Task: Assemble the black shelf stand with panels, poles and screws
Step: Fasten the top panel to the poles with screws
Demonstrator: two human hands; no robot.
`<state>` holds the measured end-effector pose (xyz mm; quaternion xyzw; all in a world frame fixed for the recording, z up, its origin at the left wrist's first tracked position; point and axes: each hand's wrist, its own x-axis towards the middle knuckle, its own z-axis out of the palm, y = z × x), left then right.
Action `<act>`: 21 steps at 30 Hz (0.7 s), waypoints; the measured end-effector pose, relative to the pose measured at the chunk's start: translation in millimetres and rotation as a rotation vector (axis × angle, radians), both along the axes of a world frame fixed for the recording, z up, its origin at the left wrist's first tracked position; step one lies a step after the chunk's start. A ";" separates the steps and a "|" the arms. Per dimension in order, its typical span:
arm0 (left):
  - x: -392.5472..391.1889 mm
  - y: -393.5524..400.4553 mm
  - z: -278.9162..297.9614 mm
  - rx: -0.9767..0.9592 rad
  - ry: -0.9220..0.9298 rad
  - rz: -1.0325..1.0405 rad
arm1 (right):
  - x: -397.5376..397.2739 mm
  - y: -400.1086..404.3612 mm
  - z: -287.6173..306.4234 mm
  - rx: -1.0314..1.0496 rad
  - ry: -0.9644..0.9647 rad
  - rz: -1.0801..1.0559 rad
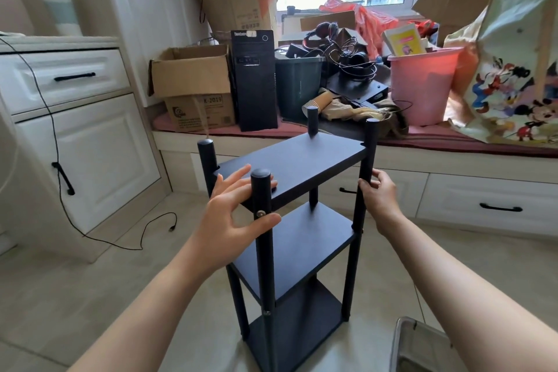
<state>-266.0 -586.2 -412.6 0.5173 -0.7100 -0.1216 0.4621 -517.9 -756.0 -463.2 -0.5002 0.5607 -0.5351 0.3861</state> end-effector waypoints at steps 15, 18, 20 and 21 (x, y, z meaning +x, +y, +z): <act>19.3 -14.1 -12.5 0.036 0.272 0.274 | -29.2 44.2 3.9 0.005 0.031 0.084; 17.3 -17.5 -12.9 0.033 0.379 0.296 | -34.9 62.0 7.9 0.015 0.055 0.130; 13.6 -17.7 -11.1 0.029 0.455 0.326 | -39.1 76.8 10.8 0.019 0.065 0.168; 11.2 -17.4 -10.3 0.023 0.482 0.344 | -41.2 84.7 11.9 0.022 0.072 0.190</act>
